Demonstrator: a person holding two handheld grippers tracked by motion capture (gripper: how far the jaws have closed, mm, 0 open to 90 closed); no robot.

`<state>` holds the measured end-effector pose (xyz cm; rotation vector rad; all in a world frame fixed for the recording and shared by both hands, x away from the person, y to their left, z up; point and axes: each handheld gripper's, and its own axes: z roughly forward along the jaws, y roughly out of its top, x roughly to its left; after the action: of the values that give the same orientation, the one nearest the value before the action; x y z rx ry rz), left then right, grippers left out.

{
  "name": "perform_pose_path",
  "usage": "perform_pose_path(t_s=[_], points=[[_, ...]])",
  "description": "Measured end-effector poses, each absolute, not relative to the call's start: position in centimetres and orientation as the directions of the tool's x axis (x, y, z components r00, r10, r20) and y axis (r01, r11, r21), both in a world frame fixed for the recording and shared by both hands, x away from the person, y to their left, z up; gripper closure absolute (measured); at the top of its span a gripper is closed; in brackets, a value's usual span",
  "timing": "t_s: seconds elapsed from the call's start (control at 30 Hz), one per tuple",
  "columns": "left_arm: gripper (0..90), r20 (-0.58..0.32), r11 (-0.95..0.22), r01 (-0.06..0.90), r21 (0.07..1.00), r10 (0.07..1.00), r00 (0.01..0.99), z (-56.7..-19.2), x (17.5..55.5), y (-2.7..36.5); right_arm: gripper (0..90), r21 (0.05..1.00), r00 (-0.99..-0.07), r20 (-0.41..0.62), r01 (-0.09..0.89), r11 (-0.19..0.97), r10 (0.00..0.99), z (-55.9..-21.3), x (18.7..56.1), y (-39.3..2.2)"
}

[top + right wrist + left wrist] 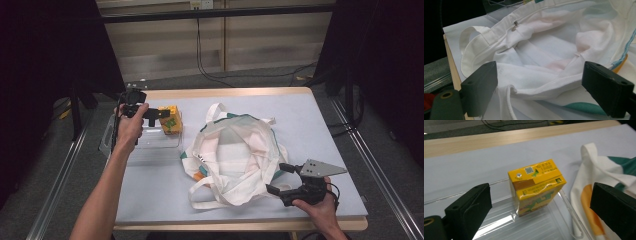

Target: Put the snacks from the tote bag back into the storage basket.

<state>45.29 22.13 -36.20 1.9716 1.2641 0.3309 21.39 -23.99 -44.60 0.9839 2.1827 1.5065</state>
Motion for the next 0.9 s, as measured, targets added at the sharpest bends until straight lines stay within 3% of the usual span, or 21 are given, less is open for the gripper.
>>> perform_pose_path(t_s=[0.23,0.63,0.9], points=[[3.7,-0.19,-0.229,0.632,0.74,0.83,0.524,-36.2,43.2,23.7,13.3,0.909,-0.714,0.124,0.361,0.21,0.689,-44.6,21.4,-24.0],[3.7,-0.101,-0.246,0.494,0.834,0.811,0.576,-36.6,38.4,24.5,13.3,0.91,-0.705,0.124,0.361,0.203,0.698,-44.5,21.4,-24.0],[4.2,-0.107,-0.275,0.501,0.821,0.787,0.607,-37.3,35.6,26.0,13.4,0.91,-0.702,0.129,0.365,0.198,0.7,-44.5,21.4,-24.1]])
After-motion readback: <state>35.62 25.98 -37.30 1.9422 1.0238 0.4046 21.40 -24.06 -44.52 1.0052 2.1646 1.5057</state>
